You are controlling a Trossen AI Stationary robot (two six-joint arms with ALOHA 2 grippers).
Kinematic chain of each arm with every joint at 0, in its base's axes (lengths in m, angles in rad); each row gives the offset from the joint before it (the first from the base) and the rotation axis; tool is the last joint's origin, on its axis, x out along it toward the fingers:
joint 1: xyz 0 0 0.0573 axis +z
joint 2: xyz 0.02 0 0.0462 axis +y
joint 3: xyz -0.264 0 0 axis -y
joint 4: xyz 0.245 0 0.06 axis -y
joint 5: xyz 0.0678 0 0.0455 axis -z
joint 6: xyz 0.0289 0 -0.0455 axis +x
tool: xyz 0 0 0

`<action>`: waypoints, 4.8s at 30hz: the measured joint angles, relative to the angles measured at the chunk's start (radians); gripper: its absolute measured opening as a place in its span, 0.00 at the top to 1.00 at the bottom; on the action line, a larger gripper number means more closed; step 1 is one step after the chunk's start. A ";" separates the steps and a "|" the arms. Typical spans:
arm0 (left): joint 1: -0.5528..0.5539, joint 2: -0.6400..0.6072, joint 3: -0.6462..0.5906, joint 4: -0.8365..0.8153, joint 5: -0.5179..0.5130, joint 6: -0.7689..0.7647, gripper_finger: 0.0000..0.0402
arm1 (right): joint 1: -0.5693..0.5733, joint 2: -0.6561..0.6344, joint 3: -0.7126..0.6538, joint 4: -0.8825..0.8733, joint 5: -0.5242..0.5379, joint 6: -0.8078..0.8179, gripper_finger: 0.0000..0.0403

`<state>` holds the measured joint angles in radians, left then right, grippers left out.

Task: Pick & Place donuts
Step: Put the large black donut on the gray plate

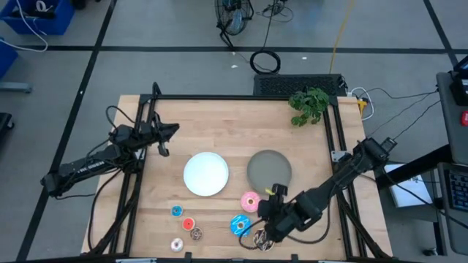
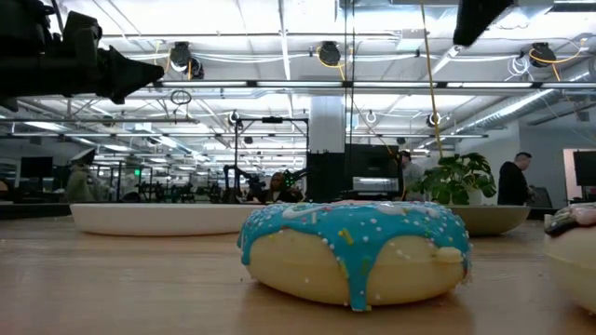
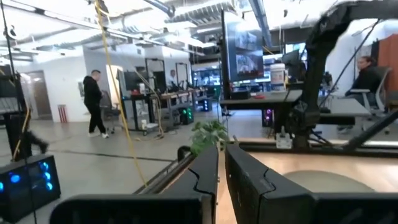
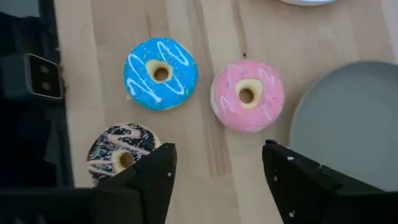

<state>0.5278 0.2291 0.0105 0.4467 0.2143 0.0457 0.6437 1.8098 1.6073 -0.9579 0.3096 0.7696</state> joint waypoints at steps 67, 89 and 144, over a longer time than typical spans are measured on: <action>0.000 0.000 0.000 -0.026 -0.032 -0.073 0.91 | 0.043 0.279 -0.096 0.307 -0.254 0.161 0.74; 0.000 0.000 0.000 -0.036 0.086 -0.160 0.91 | -0.147 -0.173 -0.097 -0.032 -0.073 0.163 0.97; 0.000 0.000 0.000 -0.025 0.116 -0.180 0.91 | -0.697 -0.198 -0.682 0.439 -0.254 -0.438 0.73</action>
<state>0.5278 0.2291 0.0108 0.4221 0.3302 -0.1345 -0.0536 1.6116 0.9253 -0.5186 0.0551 0.3313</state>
